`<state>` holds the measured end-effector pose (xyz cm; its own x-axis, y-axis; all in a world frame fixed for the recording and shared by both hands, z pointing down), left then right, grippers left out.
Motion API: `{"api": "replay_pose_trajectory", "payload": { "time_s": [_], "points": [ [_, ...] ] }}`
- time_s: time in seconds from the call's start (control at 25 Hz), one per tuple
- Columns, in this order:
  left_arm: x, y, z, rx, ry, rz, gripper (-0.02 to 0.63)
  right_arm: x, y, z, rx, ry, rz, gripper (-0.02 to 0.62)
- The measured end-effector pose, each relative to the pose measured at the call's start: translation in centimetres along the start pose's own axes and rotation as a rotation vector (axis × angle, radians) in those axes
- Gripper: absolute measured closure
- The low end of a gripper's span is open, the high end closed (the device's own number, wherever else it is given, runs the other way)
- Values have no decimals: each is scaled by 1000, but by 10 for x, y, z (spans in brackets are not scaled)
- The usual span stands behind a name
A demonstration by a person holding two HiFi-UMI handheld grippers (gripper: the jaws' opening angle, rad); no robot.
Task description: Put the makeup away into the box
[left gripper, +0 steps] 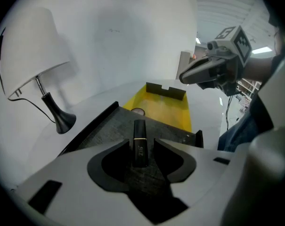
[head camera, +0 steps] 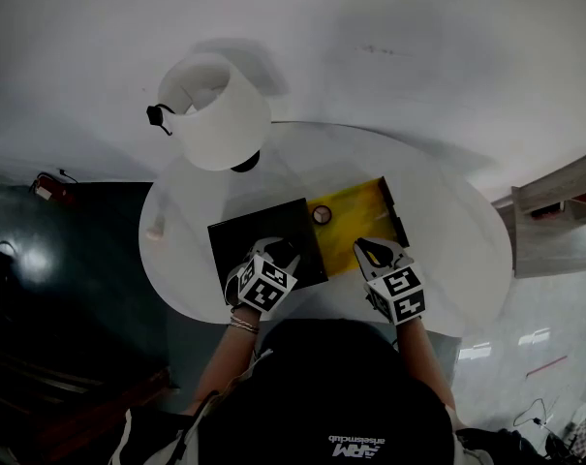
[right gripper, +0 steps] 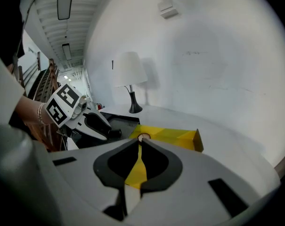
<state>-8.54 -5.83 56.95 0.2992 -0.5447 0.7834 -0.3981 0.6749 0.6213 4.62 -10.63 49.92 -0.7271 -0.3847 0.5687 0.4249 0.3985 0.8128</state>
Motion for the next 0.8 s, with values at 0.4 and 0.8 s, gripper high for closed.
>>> {"api": "replay_pose_trajectory", "payload": {
  "time_s": [0.4,0.8],
  "points": [
    [0,-1,-2,59,-32,40,494,-11,8,-11,17,46,-4,558],
    [-9,-19,-12,64,12,-16,497,-18,15,-16,49,73,4,558]
  ]
}}
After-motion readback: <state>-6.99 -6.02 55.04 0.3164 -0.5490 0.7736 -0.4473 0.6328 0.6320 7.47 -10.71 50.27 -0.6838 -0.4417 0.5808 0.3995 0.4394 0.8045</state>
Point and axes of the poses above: the fingertips, and each gripper's own axes: x forward along the fingers, z to its left, y out of its underside, the point moved 1 cm from there along -x, backward along the fingers, and after that the axes turned 2 degrees about -z, right-handed, at the moved point
